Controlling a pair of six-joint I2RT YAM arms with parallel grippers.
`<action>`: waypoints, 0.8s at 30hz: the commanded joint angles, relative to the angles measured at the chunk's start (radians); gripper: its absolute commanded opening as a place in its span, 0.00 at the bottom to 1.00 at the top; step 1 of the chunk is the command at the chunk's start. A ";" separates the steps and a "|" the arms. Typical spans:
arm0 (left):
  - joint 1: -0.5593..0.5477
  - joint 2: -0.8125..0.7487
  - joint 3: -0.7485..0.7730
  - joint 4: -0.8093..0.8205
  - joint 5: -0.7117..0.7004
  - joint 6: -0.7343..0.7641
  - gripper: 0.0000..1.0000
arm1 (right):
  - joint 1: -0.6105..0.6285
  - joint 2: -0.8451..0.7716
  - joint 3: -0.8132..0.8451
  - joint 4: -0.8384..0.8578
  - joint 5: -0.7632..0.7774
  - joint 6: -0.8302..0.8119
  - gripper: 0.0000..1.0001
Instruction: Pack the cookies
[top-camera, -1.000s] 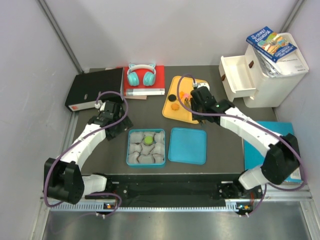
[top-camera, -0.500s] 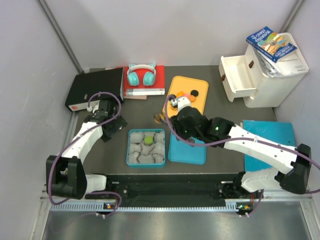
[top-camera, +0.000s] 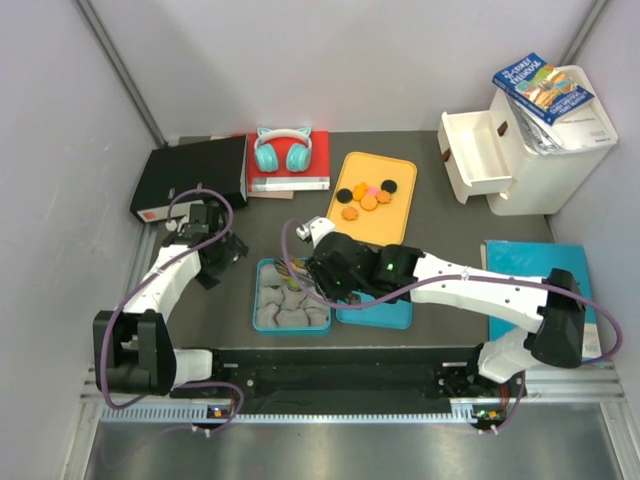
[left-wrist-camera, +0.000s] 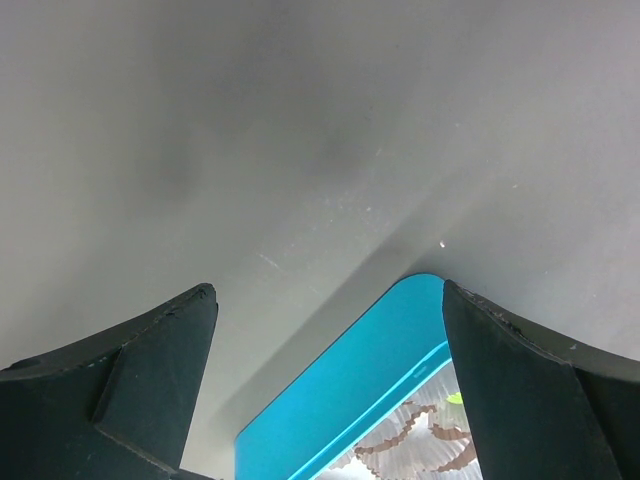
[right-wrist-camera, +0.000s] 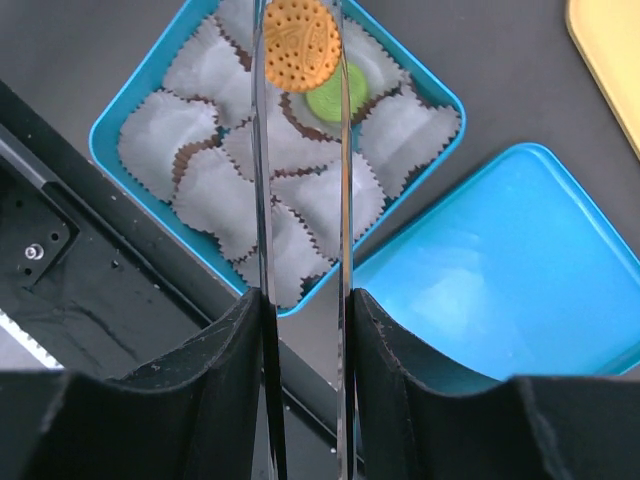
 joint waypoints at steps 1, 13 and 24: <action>0.005 0.001 -0.019 0.020 0.020 -0.002 0.98 | 0.024 0.038 0.098 0.057 -0.018 -0.030 0.33; 0.007 0.003 -0.043 0.035 0.032 0.019 0.99 | 0.022 0.136 0.181 0.047 -0.024 -0.057 0.35; 0.008 0.004 -0.048 0.040 0.035 0.026 0.98 | 0.022 0.167 0.215 0.049 0.004 -0.069 0.38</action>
